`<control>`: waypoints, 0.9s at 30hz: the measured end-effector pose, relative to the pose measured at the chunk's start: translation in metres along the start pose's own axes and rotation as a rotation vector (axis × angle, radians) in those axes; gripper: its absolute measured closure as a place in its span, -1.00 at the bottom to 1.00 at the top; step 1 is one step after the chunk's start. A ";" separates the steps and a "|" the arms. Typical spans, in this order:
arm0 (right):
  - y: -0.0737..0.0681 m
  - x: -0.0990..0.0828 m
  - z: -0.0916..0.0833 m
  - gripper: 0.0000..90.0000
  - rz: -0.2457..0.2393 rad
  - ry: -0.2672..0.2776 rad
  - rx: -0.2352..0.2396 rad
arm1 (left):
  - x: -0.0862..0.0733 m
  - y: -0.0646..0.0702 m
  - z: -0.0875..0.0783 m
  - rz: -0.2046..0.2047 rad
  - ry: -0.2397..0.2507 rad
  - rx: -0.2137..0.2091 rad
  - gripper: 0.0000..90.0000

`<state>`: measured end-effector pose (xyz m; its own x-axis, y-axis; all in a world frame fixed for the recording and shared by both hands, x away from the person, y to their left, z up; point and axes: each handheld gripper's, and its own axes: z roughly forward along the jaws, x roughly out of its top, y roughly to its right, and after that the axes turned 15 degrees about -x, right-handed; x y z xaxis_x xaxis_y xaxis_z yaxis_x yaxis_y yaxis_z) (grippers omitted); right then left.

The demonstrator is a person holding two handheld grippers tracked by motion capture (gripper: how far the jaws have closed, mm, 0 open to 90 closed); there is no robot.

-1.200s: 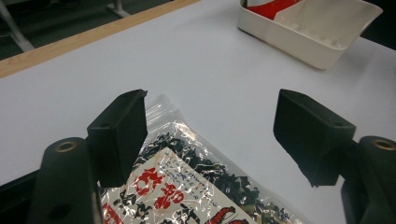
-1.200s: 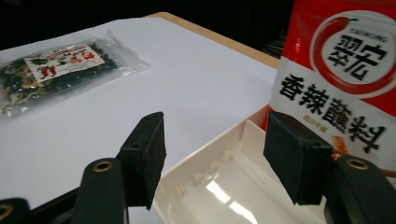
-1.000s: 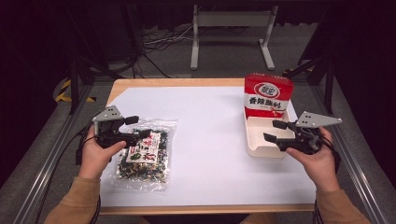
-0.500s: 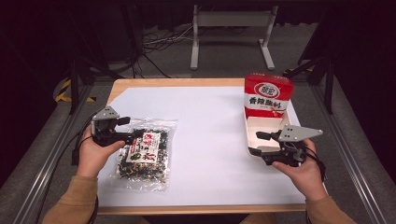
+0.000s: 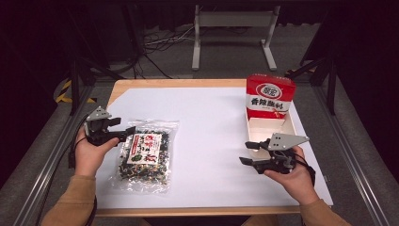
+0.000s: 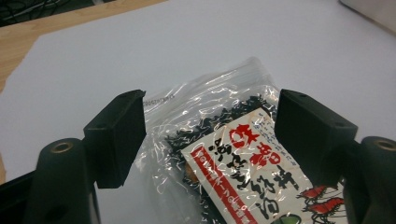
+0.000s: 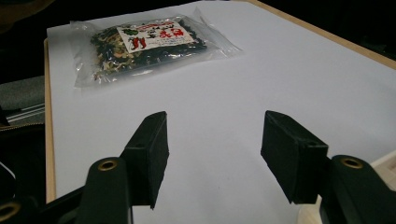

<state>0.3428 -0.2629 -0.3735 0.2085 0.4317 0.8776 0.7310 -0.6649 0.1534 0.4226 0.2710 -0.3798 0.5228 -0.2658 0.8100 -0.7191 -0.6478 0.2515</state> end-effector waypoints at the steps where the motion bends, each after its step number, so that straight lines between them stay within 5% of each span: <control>1: -0.001 0.000 0.001 -0.09 -0.002 0.000 0.004 | -0.001 -0.004 0.000 -0.010 -0.001 0.002 -0.44; 12: -0.009 -0.001 0.008 -0.13 -0.038 -0.014 0.009 | -0.015 -0.021 -0.002 -0.101 -0.015 -0.002 -0.46; 27: -0.013 0.005 0.014 -0.17 -0.060 -0.010 0.028 | -0.037 -0.025 0.008 -0.214 -0.136 -0.007 -0.35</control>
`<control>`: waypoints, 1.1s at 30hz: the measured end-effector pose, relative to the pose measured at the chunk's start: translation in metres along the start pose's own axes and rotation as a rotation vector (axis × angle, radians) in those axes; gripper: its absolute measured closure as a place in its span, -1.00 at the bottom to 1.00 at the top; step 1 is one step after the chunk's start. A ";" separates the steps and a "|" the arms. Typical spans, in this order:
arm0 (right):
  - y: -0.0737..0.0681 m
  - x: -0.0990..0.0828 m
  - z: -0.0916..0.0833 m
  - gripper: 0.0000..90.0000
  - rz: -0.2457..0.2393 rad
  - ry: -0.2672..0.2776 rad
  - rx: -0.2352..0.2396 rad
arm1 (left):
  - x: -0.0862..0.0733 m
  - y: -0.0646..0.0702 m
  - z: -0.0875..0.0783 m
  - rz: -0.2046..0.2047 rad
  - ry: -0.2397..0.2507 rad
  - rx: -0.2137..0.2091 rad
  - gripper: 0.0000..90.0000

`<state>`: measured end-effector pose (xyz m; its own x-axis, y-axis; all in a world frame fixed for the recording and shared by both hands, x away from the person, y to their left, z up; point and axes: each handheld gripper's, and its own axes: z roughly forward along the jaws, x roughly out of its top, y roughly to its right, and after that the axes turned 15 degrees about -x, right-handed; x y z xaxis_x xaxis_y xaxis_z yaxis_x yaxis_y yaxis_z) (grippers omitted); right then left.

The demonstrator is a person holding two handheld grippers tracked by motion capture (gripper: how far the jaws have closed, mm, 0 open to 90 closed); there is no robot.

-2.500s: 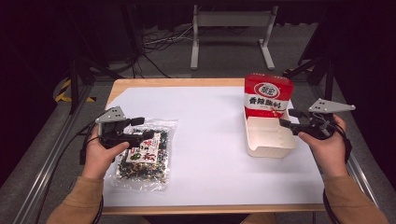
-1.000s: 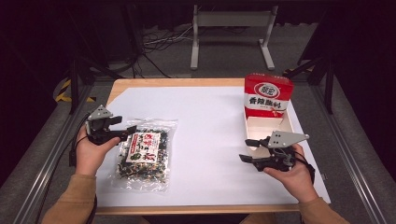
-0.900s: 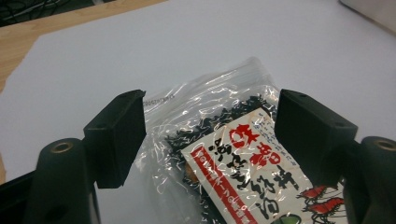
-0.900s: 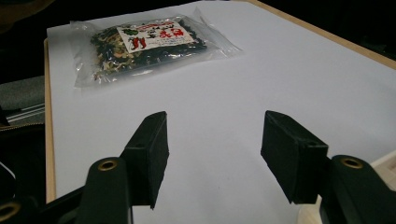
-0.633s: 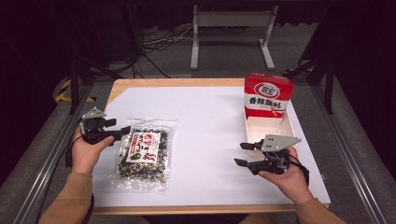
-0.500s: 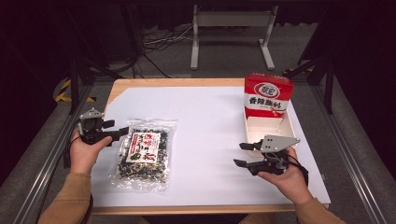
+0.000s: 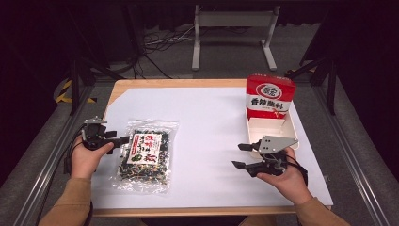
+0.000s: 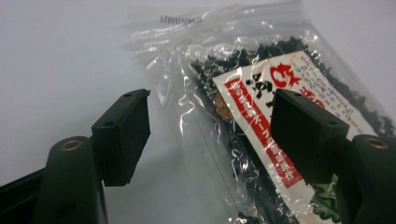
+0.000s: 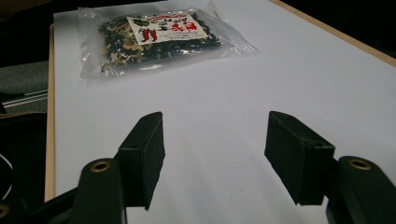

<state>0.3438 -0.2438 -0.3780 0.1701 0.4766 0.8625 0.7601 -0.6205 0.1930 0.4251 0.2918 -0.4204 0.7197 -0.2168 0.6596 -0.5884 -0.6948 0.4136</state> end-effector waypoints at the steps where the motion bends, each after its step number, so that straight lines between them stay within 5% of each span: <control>1: 0.000 0.001 0.000 -0.17 -0.003 0.003 0.002 | -0.002 0.000 0.001 -0.006 -0.005 0.003 -0.35; 6: 0.000 0.005 0.006 -0.18 -0.008 0.006 0.015 | -0.008 -0.002 0.007 -0.054 -0.042 -0.009 -0.33; 33: -0.002 0.004 0.011 -0.23 -0.013 -0.003 0.014 | -0.011 -0.001 0.017 -0.145 -0.088 -0.069 -0.21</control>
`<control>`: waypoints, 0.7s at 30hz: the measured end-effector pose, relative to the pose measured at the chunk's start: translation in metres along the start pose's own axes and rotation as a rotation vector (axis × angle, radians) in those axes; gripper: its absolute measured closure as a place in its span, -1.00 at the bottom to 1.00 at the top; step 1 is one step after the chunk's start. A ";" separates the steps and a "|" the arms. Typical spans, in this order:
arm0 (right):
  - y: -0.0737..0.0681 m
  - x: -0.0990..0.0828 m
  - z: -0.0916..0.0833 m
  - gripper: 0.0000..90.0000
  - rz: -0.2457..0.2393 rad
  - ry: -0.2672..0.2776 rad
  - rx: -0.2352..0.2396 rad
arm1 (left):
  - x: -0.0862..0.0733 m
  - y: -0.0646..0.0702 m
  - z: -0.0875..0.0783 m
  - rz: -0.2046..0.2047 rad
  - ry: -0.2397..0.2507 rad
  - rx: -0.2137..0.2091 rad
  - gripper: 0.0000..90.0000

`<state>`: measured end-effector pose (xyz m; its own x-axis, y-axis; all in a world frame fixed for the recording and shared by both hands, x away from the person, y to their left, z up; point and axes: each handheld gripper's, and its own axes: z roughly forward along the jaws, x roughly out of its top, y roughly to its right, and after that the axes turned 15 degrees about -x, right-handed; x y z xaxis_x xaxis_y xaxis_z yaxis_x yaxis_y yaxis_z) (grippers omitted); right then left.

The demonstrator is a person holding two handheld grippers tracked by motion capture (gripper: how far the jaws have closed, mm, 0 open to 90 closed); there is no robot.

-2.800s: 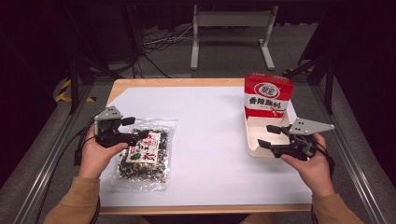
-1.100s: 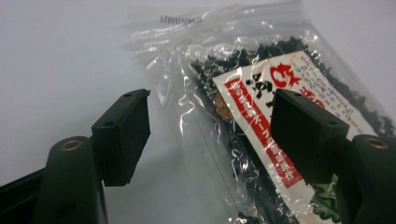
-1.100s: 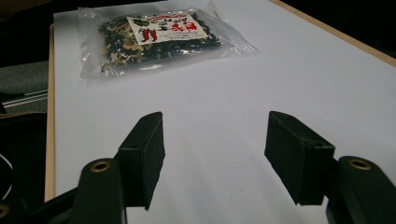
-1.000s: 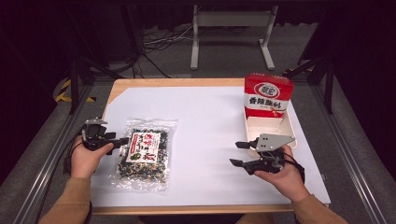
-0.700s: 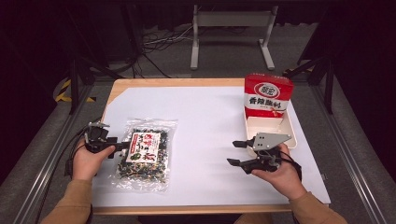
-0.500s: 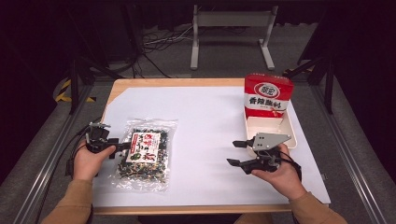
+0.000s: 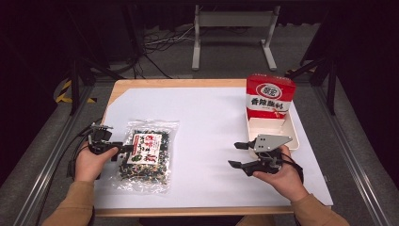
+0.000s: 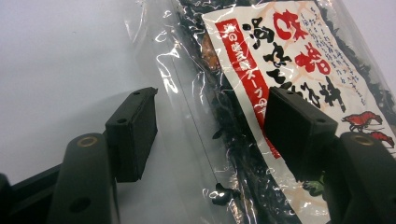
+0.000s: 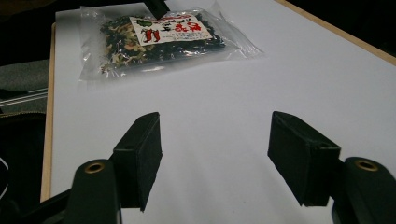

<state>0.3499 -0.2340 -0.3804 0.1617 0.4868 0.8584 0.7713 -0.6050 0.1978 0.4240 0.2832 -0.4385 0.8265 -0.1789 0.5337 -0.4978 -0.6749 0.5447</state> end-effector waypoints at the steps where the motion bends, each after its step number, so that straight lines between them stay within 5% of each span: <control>1: 0.000 0.000 0.000 -0.23 -0.001 -0.001 0.000 | 0.000 0.000 0.000 0.001 -0.002 0.001 -0.19; 8: 0.000 -0.001 0.002 -0.23 -0.001 -0.005 0.000 | -0.001 0.002 0.002 -0.016 0.001 -0.025 0.28; 13: -0.001 -0.001 0.001 -0.24 -0.003 -0.004 0.001 | -0.001 0.009 0.005 0.016 -0.006 0.011 0.60; 21: -0.001 -0.001 0.001 -0.24 -0.003 -0.005 0.000 | 0.002 0.014 0.008 0.023 -0.017 0.011 0.85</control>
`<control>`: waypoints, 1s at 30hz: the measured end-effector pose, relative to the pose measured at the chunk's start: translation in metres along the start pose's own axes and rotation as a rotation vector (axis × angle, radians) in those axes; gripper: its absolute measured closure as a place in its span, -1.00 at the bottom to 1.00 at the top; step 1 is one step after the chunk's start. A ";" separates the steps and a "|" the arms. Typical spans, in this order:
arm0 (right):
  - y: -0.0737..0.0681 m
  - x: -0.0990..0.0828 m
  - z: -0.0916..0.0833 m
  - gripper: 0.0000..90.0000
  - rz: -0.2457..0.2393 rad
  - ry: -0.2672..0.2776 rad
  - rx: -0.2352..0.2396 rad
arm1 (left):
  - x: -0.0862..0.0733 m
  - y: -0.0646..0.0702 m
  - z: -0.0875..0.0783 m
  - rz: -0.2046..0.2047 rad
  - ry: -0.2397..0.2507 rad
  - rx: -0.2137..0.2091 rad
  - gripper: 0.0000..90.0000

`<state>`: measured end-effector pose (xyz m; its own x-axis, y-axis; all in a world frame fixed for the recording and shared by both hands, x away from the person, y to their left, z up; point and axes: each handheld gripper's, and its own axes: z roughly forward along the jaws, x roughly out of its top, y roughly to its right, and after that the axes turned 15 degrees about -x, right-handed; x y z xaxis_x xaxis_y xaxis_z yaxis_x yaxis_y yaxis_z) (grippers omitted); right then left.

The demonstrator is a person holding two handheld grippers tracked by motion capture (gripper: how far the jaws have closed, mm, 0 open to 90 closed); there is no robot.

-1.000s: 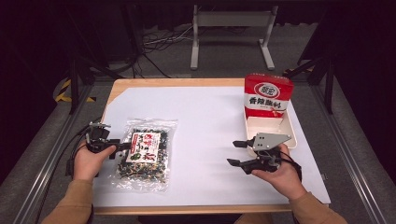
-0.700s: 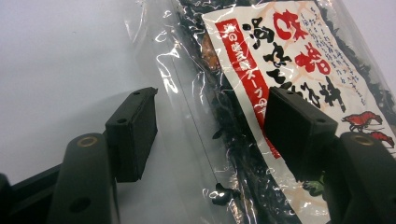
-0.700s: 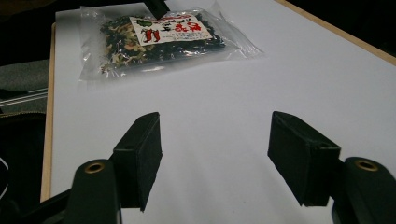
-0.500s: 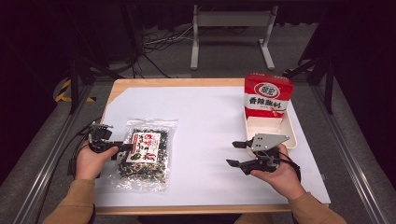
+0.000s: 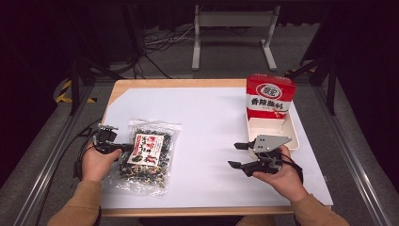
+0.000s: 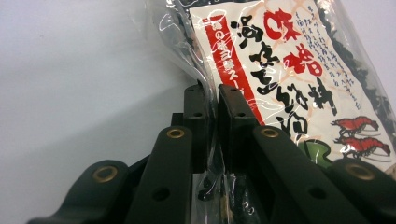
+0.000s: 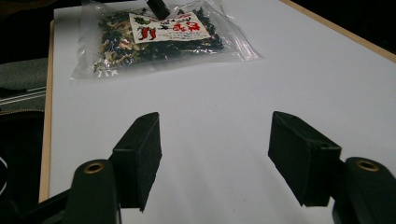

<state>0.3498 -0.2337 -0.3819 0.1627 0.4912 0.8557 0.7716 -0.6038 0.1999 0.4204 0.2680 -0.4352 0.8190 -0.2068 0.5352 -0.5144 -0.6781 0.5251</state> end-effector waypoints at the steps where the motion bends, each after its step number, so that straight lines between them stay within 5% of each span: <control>1: 0.000 0.000 0.000 -0.24 0.001 0.000 0.000 | 0.000 0.000 0.000 -0.003 0.002 -0.003 0.86; 13: 0.001 -0.002 -0.001 -0.24 0.006 -0.004 -0.004 | 0.002 0.002 -0.007 -0.008 0.048 -0.038 0.96; 21: 0.002 -0.002 -0.002 -0.24 0.008 -0.005 -0.009 | 0.011 0.028 -0.028 0.098 0.142 -0.069 0.96; 30: 0.002 -0.002 -0.003 -0.24 0.006 -0.002 -0.011 | 0.016 0.058 -0.044 0.199 0.181 -0.098 0.95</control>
<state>0.3492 -0.2371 -0.3817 0.1691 0.4887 0.8559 0.7637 -0.6139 0.1997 0.3920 0.2563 -0.3668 0.6450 -0.1936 0.7393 -0.6901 -0.5632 0.4545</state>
